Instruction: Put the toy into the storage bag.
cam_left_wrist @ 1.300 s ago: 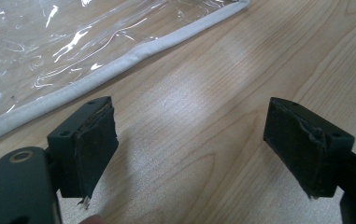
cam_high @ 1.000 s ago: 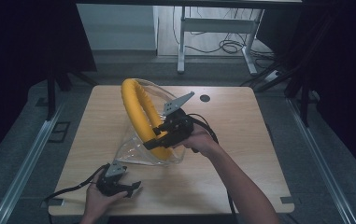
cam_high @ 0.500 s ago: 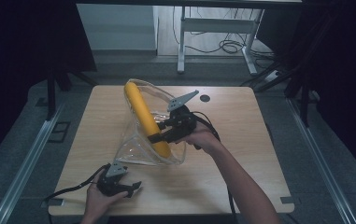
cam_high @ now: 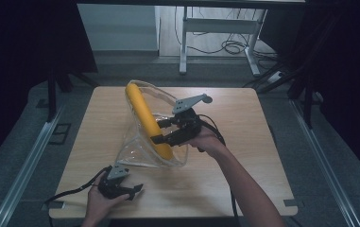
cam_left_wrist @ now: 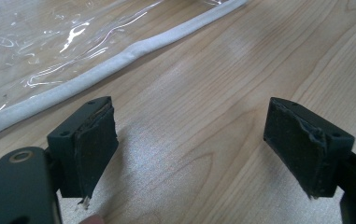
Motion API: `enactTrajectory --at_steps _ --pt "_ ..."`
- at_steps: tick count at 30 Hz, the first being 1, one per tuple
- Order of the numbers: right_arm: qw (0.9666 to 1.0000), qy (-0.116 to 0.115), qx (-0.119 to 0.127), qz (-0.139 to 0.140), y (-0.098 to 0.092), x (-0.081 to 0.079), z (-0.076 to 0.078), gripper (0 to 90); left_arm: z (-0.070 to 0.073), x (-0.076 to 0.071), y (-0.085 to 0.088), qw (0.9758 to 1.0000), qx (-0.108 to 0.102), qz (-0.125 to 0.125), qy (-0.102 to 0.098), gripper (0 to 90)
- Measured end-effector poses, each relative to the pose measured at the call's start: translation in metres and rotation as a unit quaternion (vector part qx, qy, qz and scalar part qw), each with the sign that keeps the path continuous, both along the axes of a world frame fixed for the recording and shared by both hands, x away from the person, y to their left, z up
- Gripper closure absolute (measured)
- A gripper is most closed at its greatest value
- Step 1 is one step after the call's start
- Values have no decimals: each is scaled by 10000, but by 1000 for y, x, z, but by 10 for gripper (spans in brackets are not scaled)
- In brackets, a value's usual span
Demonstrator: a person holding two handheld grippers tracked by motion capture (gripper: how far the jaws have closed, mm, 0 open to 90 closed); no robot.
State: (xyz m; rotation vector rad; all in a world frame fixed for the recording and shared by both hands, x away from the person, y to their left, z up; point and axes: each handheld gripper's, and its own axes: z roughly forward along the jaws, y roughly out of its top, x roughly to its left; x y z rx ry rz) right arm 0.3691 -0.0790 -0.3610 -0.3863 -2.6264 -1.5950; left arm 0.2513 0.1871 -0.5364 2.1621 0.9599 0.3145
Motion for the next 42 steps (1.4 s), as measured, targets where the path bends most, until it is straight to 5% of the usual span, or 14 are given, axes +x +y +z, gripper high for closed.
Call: enactTrajectory --at_steps 8,25,42 --pt "9983 -264 229 -465 -20 -4 9 304 1 0 0 10000 -21 -3 -13 172" --pt "9932 -261 198 -1115 -60 0 0 308 0 0 -1 10000 -1 -16 11 172" --pt "9916 -259 160 -1261 -69 1 -9 308 -1 0 -2 10000 31 -27 43 171"
